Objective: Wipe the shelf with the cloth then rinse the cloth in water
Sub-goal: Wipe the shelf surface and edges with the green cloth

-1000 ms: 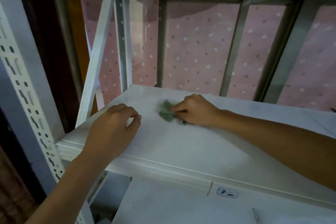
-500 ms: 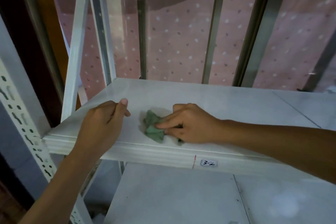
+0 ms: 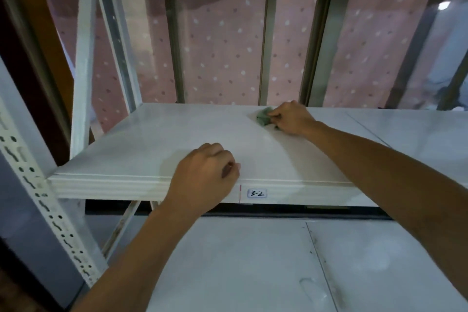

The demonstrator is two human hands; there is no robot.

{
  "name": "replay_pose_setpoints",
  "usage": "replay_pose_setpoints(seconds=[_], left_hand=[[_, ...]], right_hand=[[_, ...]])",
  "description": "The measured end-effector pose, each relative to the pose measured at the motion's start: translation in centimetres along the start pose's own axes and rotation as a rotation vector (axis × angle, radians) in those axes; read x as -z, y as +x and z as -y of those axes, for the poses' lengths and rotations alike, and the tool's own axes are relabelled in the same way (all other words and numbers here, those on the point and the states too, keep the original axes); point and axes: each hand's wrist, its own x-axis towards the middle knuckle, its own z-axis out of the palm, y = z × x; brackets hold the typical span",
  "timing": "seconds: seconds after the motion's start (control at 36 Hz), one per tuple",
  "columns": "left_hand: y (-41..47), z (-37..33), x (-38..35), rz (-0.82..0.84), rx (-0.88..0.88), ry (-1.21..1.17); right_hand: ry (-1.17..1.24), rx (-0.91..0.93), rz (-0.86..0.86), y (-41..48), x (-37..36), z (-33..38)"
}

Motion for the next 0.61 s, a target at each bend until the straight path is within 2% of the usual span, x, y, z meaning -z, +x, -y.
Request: replay_pose_setpoints(seconds=[0.17, 0.31, 0.44, 0.56, 0.61], left_hand=[[1.1, -4.5, -2.9, -0.027, -0.137, 0.13], [3.0, -8.7, -5.2, -0.061, -0.077, 0.089], [5.3, -12.0, -7.2, -0.119, 0.104, -0.033], [6.6, -13.4, -7.9, -0.206, 0.25, -0.05], [7.0, -14.2, -8.1, -0.215, 0.293, -0.006]], right_hand=[[-0.133, -0.149, -0.009, -0.2, 0.9, -8.5], [-0.134, -0.103, 0.021, -1.7, 2.2, -13.7], [0.066, 0.252, 0.088, -5.9, 3.1, -13.1], [0.253, 0.653, -0.002, -12.8, 3.1, -11.6], [0.322, 0.796, 0.013, -15.4, 3.3, -11.6]])
